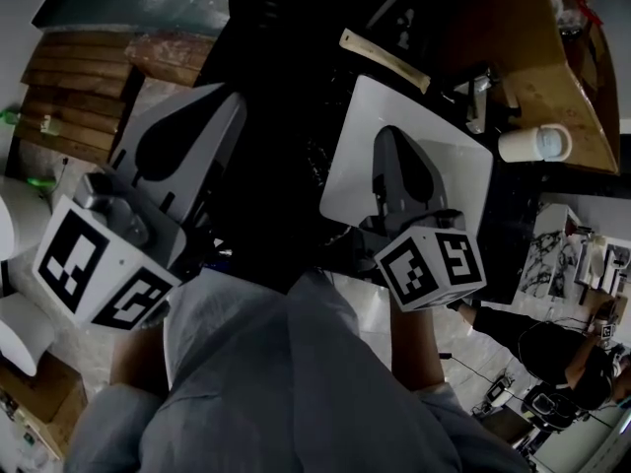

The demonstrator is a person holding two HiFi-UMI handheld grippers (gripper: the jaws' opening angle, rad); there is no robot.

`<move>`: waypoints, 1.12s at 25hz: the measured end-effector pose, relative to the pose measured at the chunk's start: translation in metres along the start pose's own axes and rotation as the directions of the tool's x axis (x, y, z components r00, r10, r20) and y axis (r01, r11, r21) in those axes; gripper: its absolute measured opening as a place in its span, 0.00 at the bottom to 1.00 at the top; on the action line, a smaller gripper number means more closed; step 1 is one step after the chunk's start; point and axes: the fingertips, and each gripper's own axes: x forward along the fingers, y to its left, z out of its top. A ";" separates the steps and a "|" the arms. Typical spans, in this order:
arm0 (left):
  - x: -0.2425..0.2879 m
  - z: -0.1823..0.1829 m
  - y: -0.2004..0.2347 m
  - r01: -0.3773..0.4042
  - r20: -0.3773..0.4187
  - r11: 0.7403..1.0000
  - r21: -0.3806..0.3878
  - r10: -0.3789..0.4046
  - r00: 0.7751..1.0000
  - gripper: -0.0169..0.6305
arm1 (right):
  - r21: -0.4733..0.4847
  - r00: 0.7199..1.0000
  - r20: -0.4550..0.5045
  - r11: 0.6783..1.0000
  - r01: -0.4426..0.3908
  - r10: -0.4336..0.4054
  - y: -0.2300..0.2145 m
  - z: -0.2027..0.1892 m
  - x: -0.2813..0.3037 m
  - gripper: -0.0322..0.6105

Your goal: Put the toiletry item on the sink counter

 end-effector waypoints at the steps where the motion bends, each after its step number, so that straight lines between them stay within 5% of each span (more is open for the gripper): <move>1: -0.001 -0.001 0.000 0.001 0.001 1.000 -0.003 -0.001 1.000 0.03 | 0.006 1.000 -0.001 1.000 0.001 -0.001 0.001 -0.001 -0.002 0.05; 28: -0.007 0.002 -0.023 0.031 0.012 0.999 0.015 -0.031 0.999 0.03 | 0.025 0.998 0.002 0.998 -0.061 0.060 0.023 -0.002 -0.021 0.05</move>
